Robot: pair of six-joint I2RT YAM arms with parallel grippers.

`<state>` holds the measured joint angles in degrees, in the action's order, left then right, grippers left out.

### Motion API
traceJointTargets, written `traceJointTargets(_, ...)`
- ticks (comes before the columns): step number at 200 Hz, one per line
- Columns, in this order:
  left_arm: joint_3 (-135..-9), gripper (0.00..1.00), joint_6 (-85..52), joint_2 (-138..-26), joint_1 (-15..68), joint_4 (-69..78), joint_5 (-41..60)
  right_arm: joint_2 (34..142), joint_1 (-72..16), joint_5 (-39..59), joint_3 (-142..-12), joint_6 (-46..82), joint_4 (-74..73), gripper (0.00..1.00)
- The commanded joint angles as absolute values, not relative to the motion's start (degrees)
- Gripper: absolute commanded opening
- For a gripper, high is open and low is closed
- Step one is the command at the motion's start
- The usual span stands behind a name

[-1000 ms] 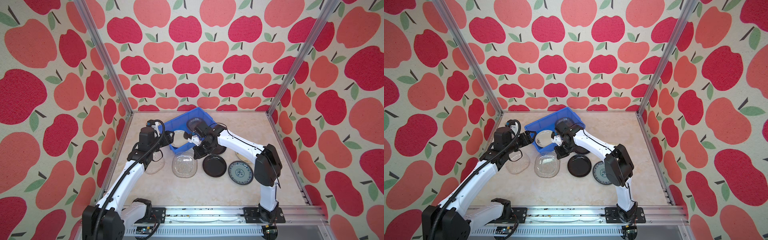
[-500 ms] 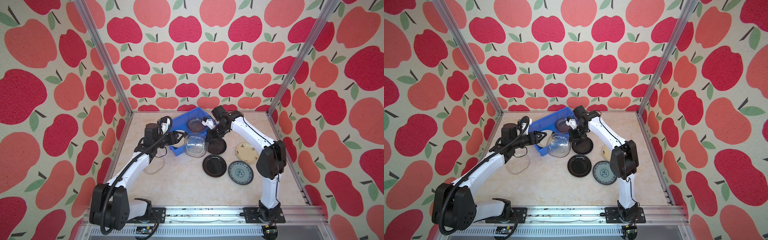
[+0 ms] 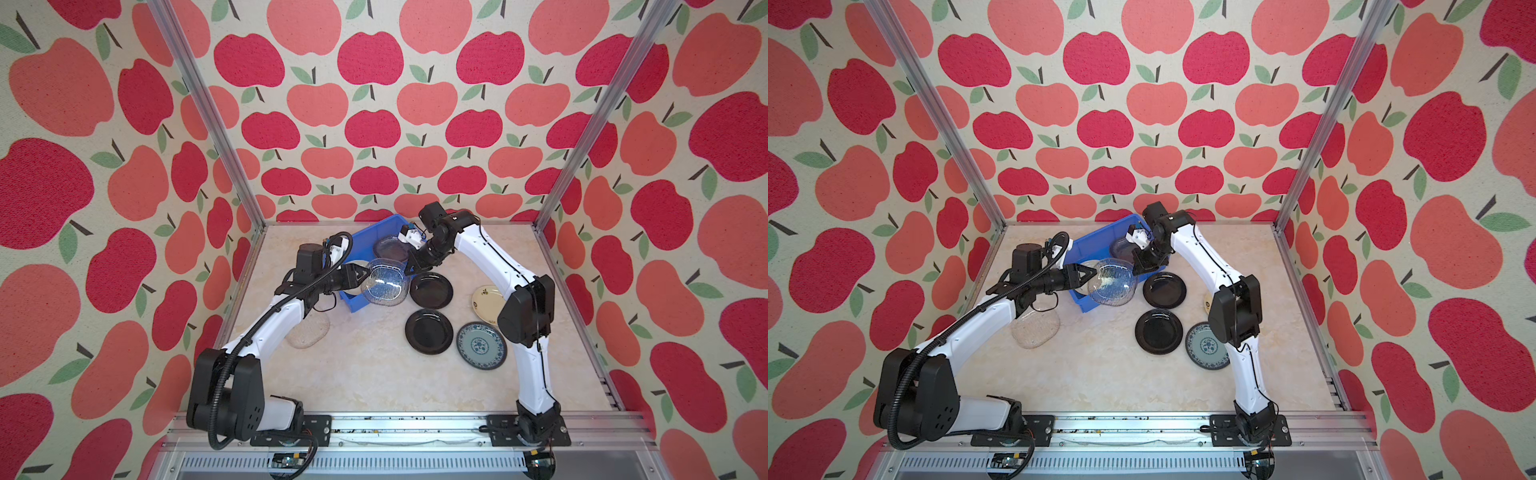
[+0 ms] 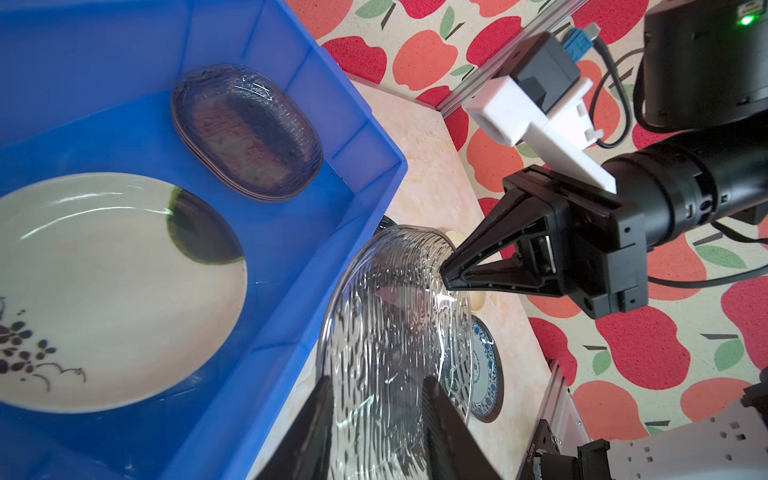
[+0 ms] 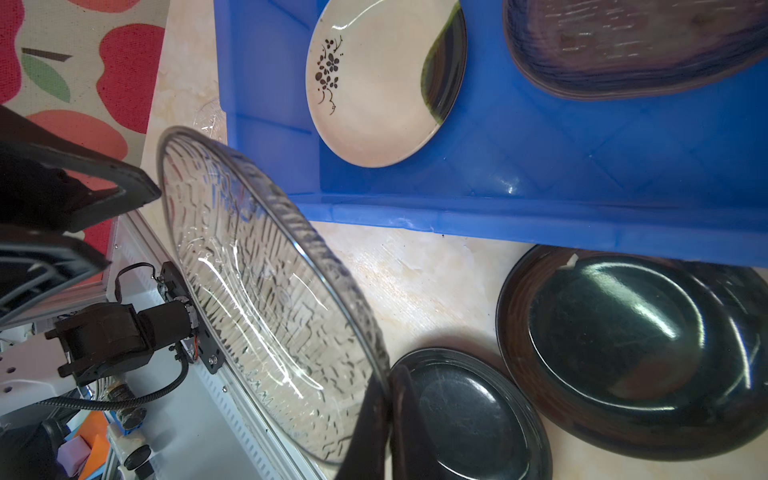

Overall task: Place the plates into the plastic bin on the countertop
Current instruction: 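Lift the glass plate toward the bin while the left gripper reaches to grasp it, then lower the glass plate into the bin with the left gripper while the right releases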

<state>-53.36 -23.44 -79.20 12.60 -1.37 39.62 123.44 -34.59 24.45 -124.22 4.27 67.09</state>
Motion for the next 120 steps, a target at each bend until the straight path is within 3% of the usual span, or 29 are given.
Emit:
traceJointTargets(1,-55.3,0.36,-21.0,-80.8,12.3,-4.0,37.1,124.5,-34.5,26.0,-126.9,2.6,69.9,0.0)
traceJointTargets(28,-56.1,0.35,-20.5,-81.3,12.3,-5.8,34.2,125.6,-34.5,25.4,-129.0,2.3,71.7,0.0)
traceJointTargets(61,-56.3,0.49,-20.4,-80.9,11.8,-5.3,33.0,126.9,-34.5,24.5,-131.2,1.8,73.5,0.0)
traceJointTargets(120,-56.9,0.4,-20.8,-84.4,11.9,-4.1,34.2,129.5,-34.6,25.4,-136.2,2.0,74.5,0.0)
